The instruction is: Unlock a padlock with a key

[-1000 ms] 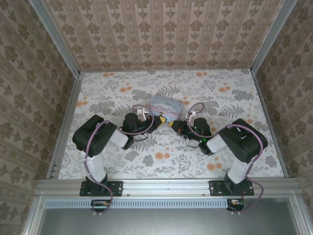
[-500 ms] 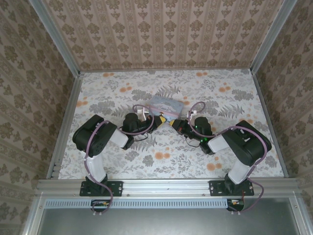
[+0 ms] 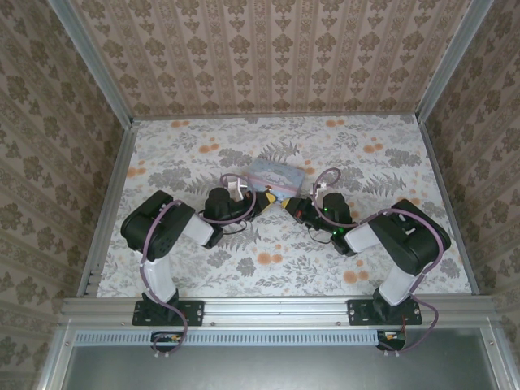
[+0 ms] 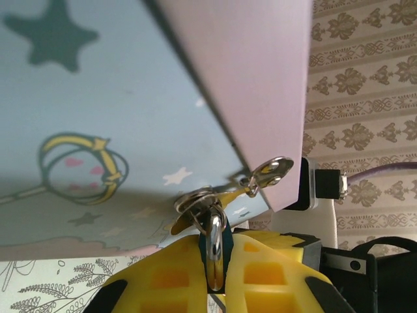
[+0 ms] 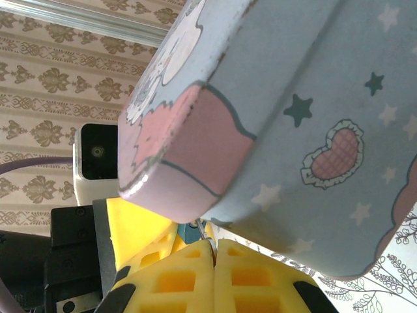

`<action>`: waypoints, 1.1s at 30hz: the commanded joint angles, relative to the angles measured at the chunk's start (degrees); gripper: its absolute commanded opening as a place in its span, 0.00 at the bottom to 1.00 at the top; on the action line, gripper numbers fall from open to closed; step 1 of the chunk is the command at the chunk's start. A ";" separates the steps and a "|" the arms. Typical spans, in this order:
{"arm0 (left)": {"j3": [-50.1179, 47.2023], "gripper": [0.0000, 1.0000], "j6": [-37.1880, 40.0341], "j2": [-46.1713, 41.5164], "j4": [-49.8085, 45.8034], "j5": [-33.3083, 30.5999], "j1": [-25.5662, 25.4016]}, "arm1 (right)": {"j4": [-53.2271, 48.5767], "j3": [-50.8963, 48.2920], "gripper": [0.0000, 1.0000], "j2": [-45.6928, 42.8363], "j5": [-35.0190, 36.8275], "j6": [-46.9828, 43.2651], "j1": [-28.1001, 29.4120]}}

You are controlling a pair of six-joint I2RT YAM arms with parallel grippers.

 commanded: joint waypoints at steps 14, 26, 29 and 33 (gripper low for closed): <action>1.56 0.00 -1.20 -0.61 3.56 0.41 -2.20 | 6.75 2.47 0.00 2.10 -0.27 2.30 0.12; 2.09 0.00 -1.13 -1.30 3.66 1.24 -4.41 | 12.82 5.00 0.00 5.05 -7.36 6.56 -1.72; 2.13 0.00 -1.23 -1.31 3.75 1.15 -4.84 | 12.90 6.01 0.00 5.54 -9.65 7.04 -2.74; 2.33 0.00 -1.97 -1.50 3.91 0.80 -5.32 | 13.06 6.16 0.00 5.76 -10.75 7.79 -4.37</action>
